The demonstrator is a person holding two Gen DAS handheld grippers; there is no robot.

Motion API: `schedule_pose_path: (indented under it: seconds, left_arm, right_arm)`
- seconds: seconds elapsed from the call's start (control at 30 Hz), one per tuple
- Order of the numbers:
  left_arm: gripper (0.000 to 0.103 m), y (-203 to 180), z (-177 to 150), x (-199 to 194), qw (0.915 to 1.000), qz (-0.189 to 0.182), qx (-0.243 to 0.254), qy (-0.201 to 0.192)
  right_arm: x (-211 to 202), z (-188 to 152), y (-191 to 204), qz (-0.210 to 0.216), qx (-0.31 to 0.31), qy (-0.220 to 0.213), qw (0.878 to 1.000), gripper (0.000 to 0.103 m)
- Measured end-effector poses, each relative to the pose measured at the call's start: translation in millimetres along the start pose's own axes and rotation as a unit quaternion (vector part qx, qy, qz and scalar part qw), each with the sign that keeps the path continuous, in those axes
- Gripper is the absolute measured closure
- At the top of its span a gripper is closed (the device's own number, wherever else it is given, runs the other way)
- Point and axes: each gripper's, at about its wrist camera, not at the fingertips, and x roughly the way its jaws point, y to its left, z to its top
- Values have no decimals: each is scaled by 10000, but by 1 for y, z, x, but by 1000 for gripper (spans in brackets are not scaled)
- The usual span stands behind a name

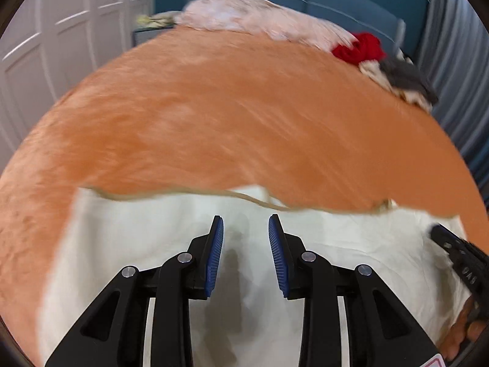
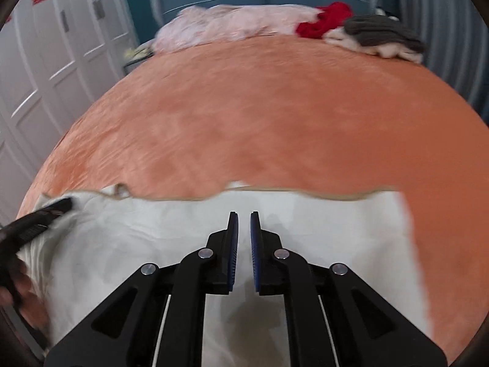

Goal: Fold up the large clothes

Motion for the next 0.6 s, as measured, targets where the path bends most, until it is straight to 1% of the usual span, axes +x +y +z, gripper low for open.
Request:
schedule_pose_path:
  seconds: [0.07, 0.1, 0.13, 0.17, 0.23, 0.3, 0.37, 0.43, 0.6]
  left_arm:
    - [72, 25, 2, -3, 9996, 200, -190, 35]
    - [72, 38, 0, 1, 9991, 308, -276, 112]
    - [72, 48, -2, 6, 9983, 423, -365, 190]
    - [73, 55, -5, 12, 9976, 459, -448, 264]
    - [73, 65, -12, 22, 9969, 437, -577, 313]
    - [72, 61, -19, 28, 9970, 579, -455, 241]
    - [72, 50, -22, 36, 9959, 865, -201, 176]
    - [72, 46, -25, 41, 9943, 1058, -77, 129]
    - [72, 50, -27, 46, 9937, 1117, -67, 53]
  right_arm:
    - [-3, -1, -23, -231, 195, 56, 9995, 95]
    - [0, -4, -37, -356, 337, 139, 9987, 93]
    - [4, -8, -49, -427, 489, 243, 9976, 93]
    - [10, -14, -59, -424, 633, 328, 9965, 96]
    - [20, -25, -68, -247, 799, 395, 9957, 96]
    - [27, -31, -67, -227, 793, 337, 9960, 97]
    - [32, -32, -63, -317, 725, 309, 9964, 97]
    - [37, -31, -60, -403, 652, 283, 9967, 97]
    - [36, -37, -63, -360, 733, 131, 9966, 97]
